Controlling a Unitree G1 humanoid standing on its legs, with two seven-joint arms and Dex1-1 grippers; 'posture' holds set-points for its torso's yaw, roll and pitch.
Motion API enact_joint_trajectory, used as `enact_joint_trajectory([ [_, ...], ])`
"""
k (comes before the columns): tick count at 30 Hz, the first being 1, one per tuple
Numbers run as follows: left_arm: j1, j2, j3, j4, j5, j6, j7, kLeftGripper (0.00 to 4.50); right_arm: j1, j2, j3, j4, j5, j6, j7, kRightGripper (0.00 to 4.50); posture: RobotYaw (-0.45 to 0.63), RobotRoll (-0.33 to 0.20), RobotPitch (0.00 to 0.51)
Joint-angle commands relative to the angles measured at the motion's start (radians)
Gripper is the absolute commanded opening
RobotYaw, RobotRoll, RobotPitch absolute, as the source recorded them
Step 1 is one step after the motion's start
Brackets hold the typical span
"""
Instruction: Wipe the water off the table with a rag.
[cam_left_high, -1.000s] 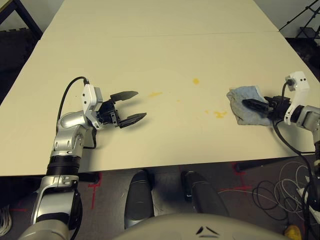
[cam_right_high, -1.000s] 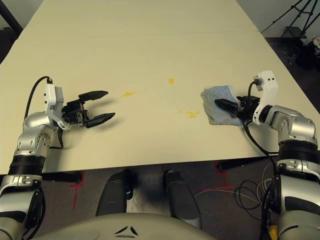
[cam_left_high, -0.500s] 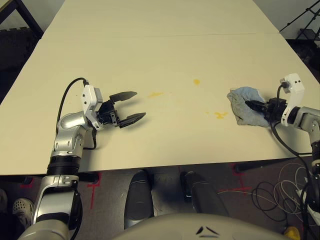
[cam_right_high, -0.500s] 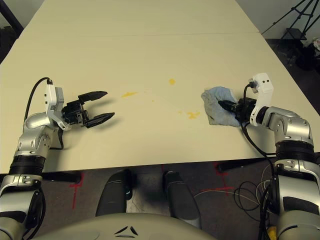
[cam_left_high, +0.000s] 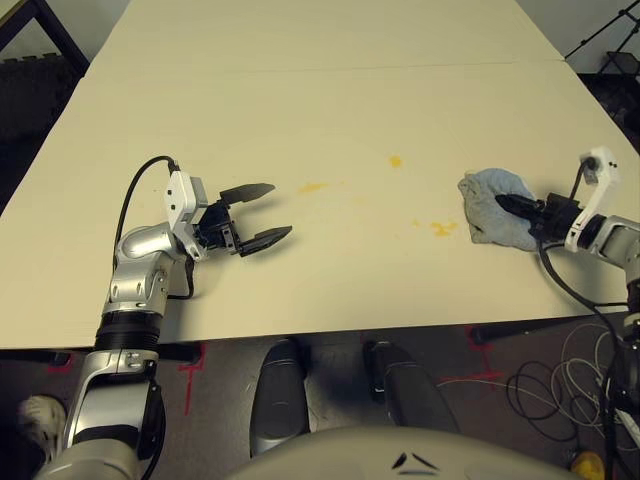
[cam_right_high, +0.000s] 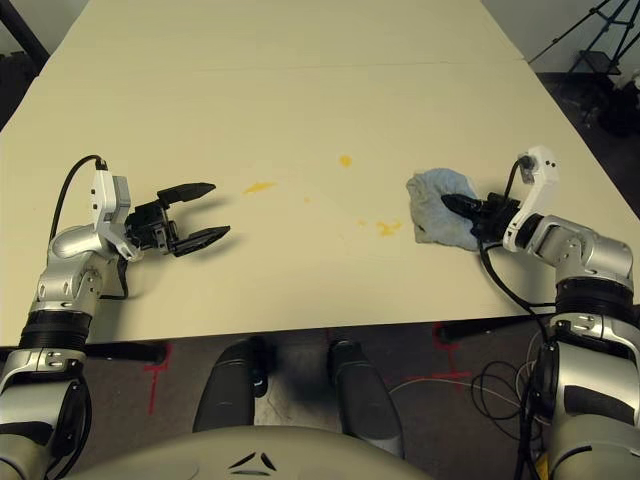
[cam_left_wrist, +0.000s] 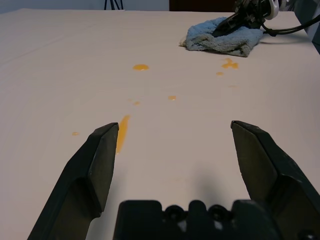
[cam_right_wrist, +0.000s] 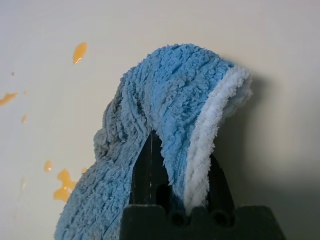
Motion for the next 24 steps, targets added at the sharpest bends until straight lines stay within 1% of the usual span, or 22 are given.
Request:
enact_joint_trajectory([
  [1,0.005,0.007,-0.011,0.022,0.022,-0.014,-0.005,4.5,0.022,0.015,0.036,-0.062,0.016,0.041,0.012,0.14,0.19,0.0,0.193],
  [8,0.01,0.017,-0.007,0.012,0.02,-0.013,-0.004,4.5,0.075,0.104,0.139,-0.153,-0.011,0.059,-0.002,0.14,0.2,0.0,0.193],
  [13,0.014,0.023,-0.006,0.002,0.017,-0.01,-0.003,4.5,0.069,0.157,0.209,-0.189,-0.04,0.049,-0.008,0.14,0.21,0.0,0.193],
  [24,0.02,0.022,-0.008,-0.014,0.015,-0.01,0.0,4.5,0.037,0.355,0.389,-0.307,-0.086,0.087,-0.044,0.14,0.22,0.0,0.194],
])
